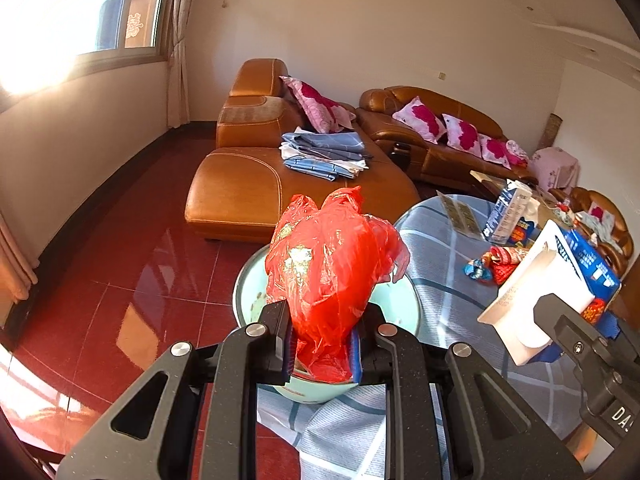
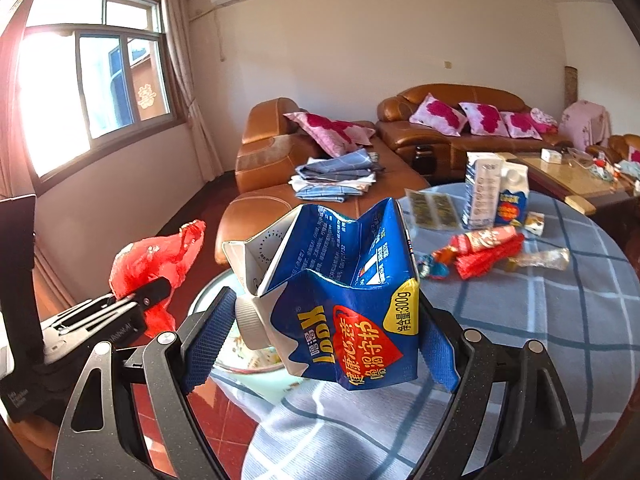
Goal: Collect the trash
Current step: 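Carry the red bag and blue milk carton over the blue bin with both tools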
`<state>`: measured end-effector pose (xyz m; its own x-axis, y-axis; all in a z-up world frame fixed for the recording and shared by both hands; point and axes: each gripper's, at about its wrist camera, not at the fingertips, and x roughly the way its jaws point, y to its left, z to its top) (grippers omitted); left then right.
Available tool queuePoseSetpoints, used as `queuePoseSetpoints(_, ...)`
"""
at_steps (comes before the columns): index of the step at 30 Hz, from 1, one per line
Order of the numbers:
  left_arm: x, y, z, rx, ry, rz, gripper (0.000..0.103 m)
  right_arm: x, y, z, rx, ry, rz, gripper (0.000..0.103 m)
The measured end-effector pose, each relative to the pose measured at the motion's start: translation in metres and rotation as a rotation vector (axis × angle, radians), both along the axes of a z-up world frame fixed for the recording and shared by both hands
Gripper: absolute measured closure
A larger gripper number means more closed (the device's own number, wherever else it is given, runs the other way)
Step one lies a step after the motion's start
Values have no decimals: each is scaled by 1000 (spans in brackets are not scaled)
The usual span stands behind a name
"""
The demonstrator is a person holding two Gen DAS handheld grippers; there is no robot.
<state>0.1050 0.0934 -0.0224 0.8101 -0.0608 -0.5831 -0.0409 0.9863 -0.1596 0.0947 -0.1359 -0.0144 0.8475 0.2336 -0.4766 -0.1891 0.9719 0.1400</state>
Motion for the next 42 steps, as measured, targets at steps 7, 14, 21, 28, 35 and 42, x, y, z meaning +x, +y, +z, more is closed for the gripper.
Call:
queuePoseSetpoints(7,11,-1,-5,10,14,6,83,18,14,0,0,-6,17,20)
queuePoseSetpoints(14,30,2,-13,7,44,15,83,36,23,0,-5,-3,23,20)
queuePoseSetpoints(21,45,3,-23,4,76,28,83,61,29,-14,-5,42,25,20)
queuePoseSetpoints(28,64,6,-42,-5,132,33,83,83,37,-30,-8,91,38,20)
queuePoseSetpoints(35,81,13,-58,-9,185,47,83,105,41,-46,-9,144,46,20)
queuePoseSetpoints(42,91,11,-70,-9,219,42,83,121,41,-62,-11,193,44,20)
